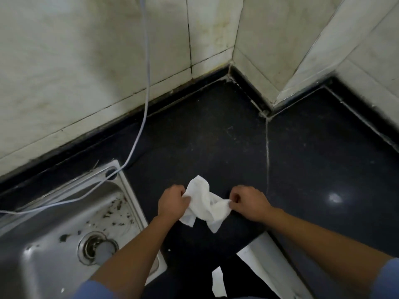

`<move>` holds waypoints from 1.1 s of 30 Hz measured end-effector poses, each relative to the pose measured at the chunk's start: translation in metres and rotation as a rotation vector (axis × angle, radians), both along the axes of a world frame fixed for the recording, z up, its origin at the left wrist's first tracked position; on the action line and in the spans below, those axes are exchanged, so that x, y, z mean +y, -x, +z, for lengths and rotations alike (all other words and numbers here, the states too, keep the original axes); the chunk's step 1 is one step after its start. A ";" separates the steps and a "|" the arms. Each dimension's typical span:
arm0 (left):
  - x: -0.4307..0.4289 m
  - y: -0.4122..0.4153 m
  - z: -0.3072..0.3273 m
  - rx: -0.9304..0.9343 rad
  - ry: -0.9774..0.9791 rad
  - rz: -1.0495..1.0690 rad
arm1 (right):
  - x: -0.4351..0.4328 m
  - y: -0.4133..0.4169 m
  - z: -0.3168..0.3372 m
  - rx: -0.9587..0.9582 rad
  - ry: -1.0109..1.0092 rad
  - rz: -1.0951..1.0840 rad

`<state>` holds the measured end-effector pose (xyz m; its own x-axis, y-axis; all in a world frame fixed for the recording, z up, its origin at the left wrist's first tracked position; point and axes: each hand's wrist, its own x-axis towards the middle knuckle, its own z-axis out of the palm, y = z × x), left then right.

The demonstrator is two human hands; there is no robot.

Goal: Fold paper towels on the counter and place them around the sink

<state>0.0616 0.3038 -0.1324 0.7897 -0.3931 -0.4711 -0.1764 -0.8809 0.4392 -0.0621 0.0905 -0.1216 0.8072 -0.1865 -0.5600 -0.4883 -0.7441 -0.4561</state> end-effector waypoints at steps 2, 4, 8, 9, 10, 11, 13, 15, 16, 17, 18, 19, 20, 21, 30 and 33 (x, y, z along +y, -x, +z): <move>0.008 -0.007 0.002 -0.005 0.112 0.092 | -0.019 -0.018 0.014 -0.098 -0.027 -0.089; 0.013 -0.015 0.006 -0.034 0.179 0.156 | -0.037 -0.043 0.024 -0.191 -0.063 -0.173; 0.007 -0.029 0.015 -0.103 0.251 0.277 | -0.060 -0.102 0.028 -0.283 -0.096 -0.219; 0.004 -0.032 0.016 -0.108 0.261 0.312 | -0.062 -0.116 0.025 -0.288 -0.089 -0.217; 0.000 -0.035 0.016 -0.108 0.269 0.346 | -0.064 -0.128 0.021 -0.287 -0.078 -0.218; -0.002 -0.039 0.015 -0.105 0.273 0.377 | -0.065 -0.140 0.016 -0.282 -0.069 -0.219; -0.007 -0.046 0.012 -0.082 0.267 0.439 | -0.066 -0.157 0.003 -0.265 -0.055 -0.222; -0.009 -0.050 0.008 -0.033 0.247 0.512 | -0.065 -0.166 -0.008 -0.237 -0.059 -0.236; -0.008 -0.050 0.006 -0.010 0.243 0.542 | -0.064 -0.166 -0.012 -0.221 -0.065 -0.247; -0.006 -0.049 0.004 0.012 0.242 0.565 | -0.063 -0.163 -0.015 -0.209 -0.069 -0.259; -0.003 -0.046 0.003 0.034 0.240 0.579 | -0.061 -0.156 -0.017 -0.199 -0.069 -0.275; 0.001 -0.042 0.002 0.055 0.236 0.584 | -0.059 -0.146 -0.018 -0.187 -0.064 -0.291; 0.005 -0.037 0.001 0.076 0.226 0.582 | -0.057 -0.132 -0.017 -0.167 -0.050 -0.300; 0.010 -0.030 0.000 0.091 0.212 0.573 | -0.053 -0.117 -0.015 -0.133 -0.030 -0.294; 0.025 0.011 -0.004 0.122 0.192 0.554 | 0.009 -0.049 -0.018 0.029 0.093 -0.027; 0.033 0.016 -0.003 0.153 0.213 0.556 | -0.006 -0.044 -0.009 0.011 0.137 -0.060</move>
